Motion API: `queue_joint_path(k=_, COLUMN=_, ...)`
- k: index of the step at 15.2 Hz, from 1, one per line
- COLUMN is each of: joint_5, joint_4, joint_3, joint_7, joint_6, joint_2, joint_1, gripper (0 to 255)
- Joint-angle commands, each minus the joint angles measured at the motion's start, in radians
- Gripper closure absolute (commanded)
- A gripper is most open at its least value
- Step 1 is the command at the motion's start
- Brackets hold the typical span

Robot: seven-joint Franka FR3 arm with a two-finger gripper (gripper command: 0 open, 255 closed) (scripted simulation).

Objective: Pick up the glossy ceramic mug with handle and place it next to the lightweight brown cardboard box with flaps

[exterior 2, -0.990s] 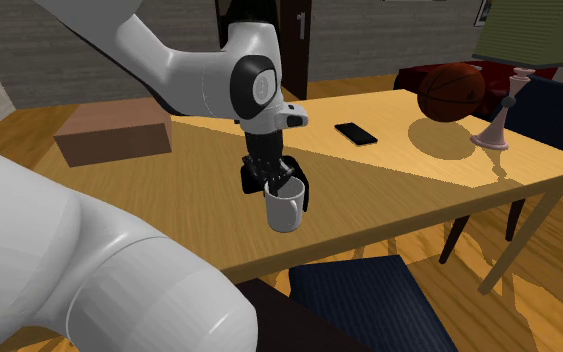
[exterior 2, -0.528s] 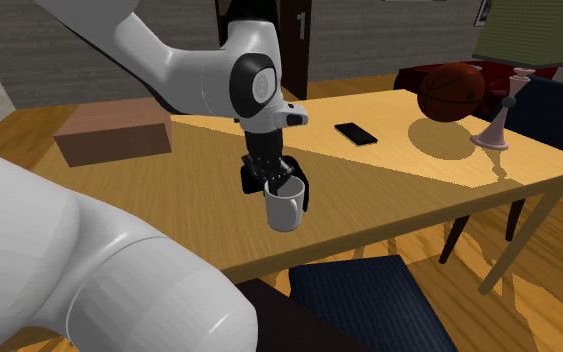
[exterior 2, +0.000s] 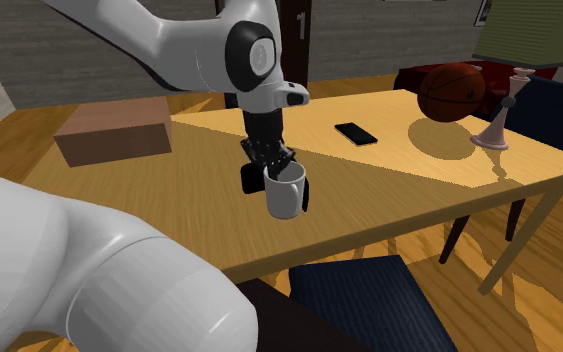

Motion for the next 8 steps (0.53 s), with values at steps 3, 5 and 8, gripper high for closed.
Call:
queue_joint_path(k=3, joint_5=-0.004, joint_4=0.037, joint_3=-0.012, joint_7=-0.006, joint_6=-0.069, joint_2=-0.032, joint_1=0.0, gripper=255)
queue_joint_path(k=5, joint_5=-0.006, joint_4=0.057, joint_3=-0.017, joint_7=-0.008, joint_6=-0.101, joint_2=-0.044, joint_1=0.0, gripper=255)
queue_joint_path(k=8, joint_5=-0.009, joint_4=0.088, joint_3=-0.024, joint_7=-0.01, joint_6=-0.147, joint_2=-0.06, joint_1=-0.001, gripper=255)
